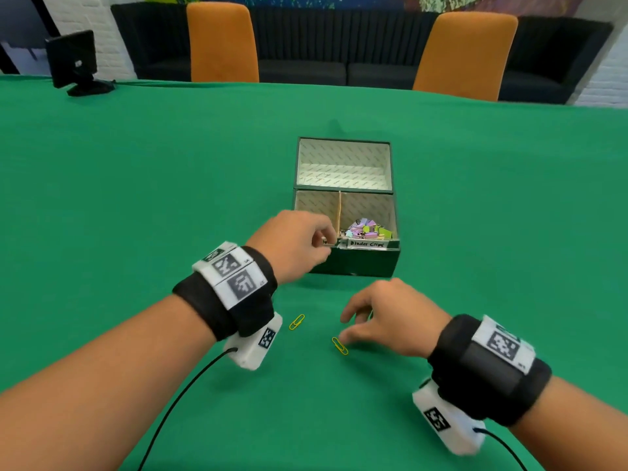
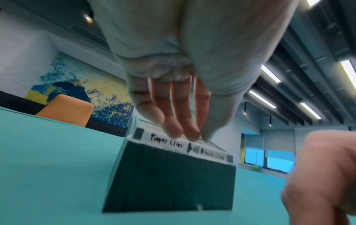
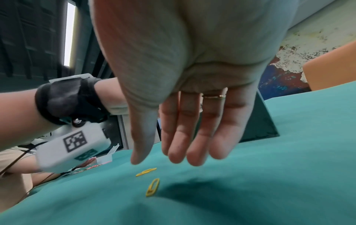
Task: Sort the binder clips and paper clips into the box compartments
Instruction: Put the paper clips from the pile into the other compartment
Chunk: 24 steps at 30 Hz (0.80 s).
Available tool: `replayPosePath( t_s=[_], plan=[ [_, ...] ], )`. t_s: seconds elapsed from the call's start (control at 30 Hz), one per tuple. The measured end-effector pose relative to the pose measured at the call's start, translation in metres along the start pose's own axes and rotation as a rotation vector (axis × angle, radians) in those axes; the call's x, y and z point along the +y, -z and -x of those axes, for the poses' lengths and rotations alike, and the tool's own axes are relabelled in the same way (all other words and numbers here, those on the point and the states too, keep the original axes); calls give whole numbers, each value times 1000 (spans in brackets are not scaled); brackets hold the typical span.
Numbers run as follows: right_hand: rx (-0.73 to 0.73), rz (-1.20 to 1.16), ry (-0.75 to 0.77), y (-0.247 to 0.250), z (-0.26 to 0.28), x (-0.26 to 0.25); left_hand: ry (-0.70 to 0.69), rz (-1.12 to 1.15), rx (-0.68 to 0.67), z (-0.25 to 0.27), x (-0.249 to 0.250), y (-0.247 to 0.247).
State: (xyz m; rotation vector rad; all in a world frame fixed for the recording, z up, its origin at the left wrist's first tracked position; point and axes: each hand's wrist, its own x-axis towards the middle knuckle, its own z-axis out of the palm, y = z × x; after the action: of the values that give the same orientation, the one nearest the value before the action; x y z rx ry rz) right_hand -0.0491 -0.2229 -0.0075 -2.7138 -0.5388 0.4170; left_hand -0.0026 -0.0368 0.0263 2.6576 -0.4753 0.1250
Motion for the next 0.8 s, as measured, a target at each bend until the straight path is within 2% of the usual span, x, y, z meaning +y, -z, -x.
replayPosePath(
  t_s=[0.13,0.27,0.67,0.8],
  plan=[
    [-88,83,14,-7,6,-2,67,-130,-265,28,-9,-13],
    [-70,164,23,-12,2,-7,135,-255,-465,41,-19,-27],
    [-97,273,78,-18,-3,-19,24,-327,-466,44,-14,-34],
    [-106,311,107,-16,-5,-27,29,-321,-485,47,-16,-37]
  ],
)
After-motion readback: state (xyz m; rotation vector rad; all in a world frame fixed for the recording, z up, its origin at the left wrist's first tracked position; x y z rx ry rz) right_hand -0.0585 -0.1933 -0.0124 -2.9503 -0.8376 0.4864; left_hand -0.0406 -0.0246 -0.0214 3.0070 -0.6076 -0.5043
